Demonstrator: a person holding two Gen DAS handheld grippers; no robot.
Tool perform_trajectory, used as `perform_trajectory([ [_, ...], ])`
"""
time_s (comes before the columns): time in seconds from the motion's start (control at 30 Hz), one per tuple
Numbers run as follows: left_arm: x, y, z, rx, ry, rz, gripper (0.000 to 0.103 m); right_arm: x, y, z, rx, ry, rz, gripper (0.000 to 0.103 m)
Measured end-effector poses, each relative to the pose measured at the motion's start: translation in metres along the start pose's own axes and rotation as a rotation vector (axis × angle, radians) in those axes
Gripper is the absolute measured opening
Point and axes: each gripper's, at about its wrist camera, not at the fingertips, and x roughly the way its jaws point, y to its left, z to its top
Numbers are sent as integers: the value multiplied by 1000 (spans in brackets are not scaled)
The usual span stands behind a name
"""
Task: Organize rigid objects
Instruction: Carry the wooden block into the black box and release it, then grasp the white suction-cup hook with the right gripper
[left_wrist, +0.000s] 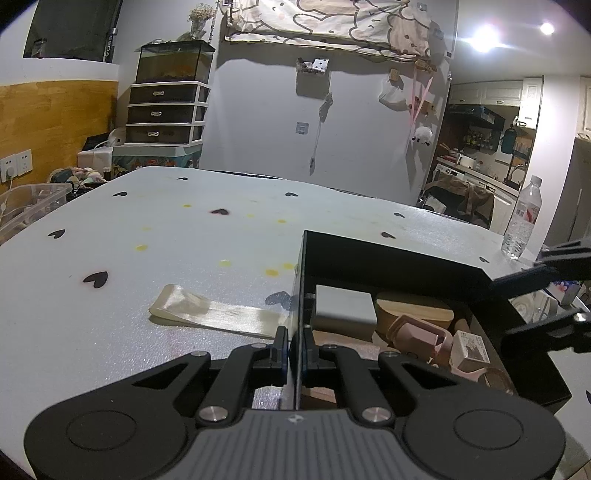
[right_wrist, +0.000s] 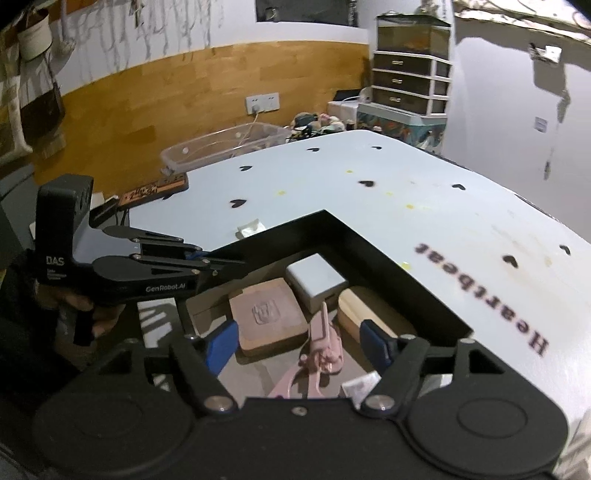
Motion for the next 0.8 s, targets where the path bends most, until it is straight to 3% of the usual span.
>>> perform_trajectory([
  [0.33, -1, 0, 0, 1, 0, 2, 7, -31, 11, -27, 66, -112, -58, 101],
  [0.53, -1, 1, 0, 1, 1, 3, 7, -53, 14, -50, 146, -195, -110, 103],
  [0.8, -1, 1, 0, -1, -2, 6, 7, -70, 8, -86, 261, -235, -216, 103],
])
